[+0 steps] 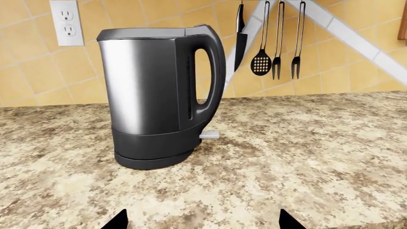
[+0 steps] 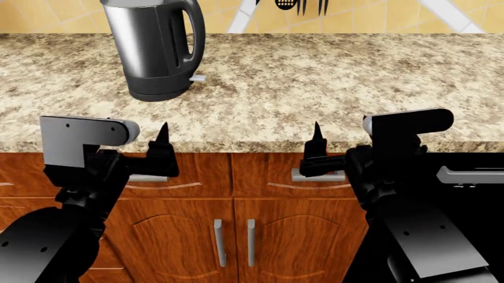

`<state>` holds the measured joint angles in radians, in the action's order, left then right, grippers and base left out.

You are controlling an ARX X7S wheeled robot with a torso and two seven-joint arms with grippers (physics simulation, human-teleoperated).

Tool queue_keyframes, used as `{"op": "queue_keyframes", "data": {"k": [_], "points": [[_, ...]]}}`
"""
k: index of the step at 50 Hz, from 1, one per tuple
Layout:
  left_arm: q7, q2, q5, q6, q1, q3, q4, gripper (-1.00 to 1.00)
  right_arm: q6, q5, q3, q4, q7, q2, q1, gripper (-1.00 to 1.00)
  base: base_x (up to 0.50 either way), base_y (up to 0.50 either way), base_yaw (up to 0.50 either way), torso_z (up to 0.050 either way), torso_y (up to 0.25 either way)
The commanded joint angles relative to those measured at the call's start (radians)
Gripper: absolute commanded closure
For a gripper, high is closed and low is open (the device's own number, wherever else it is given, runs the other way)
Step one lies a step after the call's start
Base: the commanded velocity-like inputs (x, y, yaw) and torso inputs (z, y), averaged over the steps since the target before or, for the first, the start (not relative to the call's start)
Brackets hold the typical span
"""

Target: Press down the lever to turn on the electric kettle.

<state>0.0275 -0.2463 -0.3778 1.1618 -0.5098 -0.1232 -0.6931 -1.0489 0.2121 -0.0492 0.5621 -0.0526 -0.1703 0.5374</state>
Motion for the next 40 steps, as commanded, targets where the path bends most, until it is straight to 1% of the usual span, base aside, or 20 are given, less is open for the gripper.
{"op": "queue_keyframes", "data": {"k": [1,22,40], "points": [[-0.001,0.0,-0.006,-0.025,0.043,0.002,-0.024,-1.0,0.023,0.012,0.013,-0.021,0.002,-0.002,-0.023,-1.0,0.0,0.0,0.0,0.0,0.0],[0.008,-0.007,-0.008,-0.046,0.055,0.015,-0.021,-1.0,0.027,0.023,0.009,-0.036,-0.009,-0.008,-0.024,-1.0,0.0,0.0,0.0,0.0,0.0],[0.017,-0.015,-0.016,-0.045,0.057,0.017,-0.027,-1.0,0.023,0.041,0.014,-0.045,-0.013,-0.011,-0.021,-1.0,0.0,0.48,0.0,0.0,0.0]]}}
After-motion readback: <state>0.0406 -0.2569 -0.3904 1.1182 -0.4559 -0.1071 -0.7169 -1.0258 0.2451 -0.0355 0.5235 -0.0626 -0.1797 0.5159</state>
